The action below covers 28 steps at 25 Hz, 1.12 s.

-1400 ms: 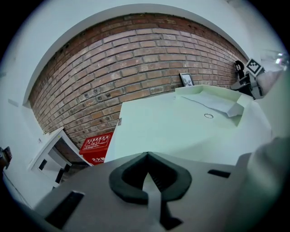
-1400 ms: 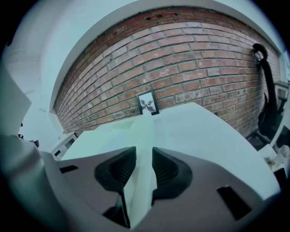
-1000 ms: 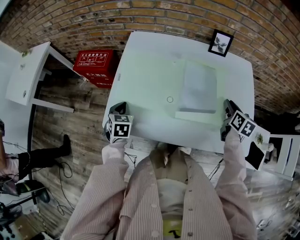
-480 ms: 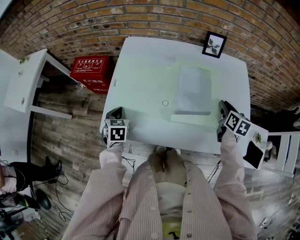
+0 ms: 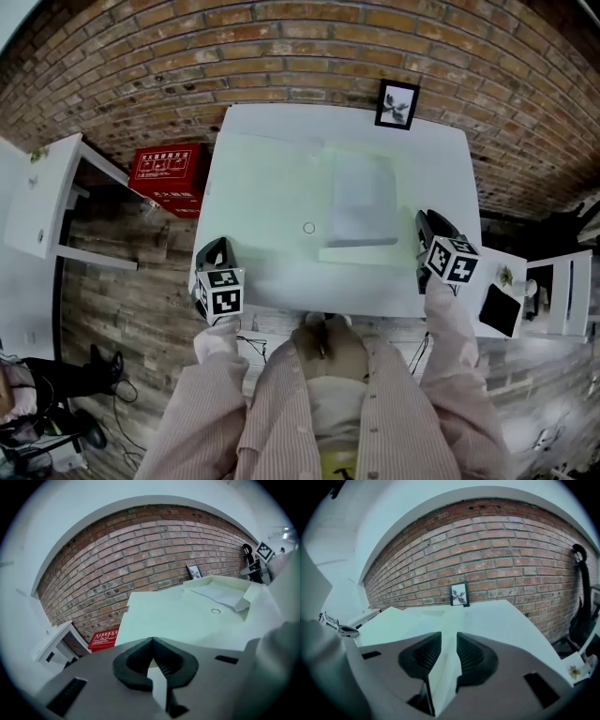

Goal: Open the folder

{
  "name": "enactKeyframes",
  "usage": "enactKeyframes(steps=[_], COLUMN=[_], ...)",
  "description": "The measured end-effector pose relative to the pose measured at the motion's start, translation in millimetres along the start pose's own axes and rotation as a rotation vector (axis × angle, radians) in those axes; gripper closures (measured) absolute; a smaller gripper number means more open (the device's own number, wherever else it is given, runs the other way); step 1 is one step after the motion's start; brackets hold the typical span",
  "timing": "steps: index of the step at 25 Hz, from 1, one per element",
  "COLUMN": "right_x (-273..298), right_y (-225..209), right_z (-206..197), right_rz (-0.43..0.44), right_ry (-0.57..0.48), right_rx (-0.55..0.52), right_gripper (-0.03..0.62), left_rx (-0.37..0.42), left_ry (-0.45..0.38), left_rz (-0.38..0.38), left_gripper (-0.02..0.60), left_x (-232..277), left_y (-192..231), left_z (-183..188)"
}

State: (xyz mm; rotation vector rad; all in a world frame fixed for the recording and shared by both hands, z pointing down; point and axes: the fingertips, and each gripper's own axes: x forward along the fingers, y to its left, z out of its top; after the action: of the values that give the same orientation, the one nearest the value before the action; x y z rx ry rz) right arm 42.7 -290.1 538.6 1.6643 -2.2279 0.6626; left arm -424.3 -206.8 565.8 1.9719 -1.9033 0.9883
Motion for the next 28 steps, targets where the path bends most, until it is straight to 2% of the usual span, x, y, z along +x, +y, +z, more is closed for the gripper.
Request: enactKeyframes(steps=[4,5,14,28], right_x=[-6.2,-7.9,-19.0,-47.7], right_y=[9.3,11.1,24.6,38.0], right_z=[8.3,10.2,23.6,53.2], right_rz=[0.045,0.051,0.110,0.170], right_ry=[-0.035,-0.042,-0.089,-0.208], right_rx=[-0.030,-0.040,-0.077,-0.060], right_gripper=[0.492,0.535,0.589,0.590], left_rx=[0.051,0.052,-0.011,-0.063], left_ry=[-0.075,-0.094,-0.251,-0.421], left_rz=[0.018,0.019,-0.047,-0.167], left_gripper=[0.588,0.588,0.588,0.588], left_x=[-18.6,-23.3,-49.5,-72.3], left_y=[-8.6,-10.7,-42.3,-87.1], left_z=[29.2,36.7,93.9,141.7])
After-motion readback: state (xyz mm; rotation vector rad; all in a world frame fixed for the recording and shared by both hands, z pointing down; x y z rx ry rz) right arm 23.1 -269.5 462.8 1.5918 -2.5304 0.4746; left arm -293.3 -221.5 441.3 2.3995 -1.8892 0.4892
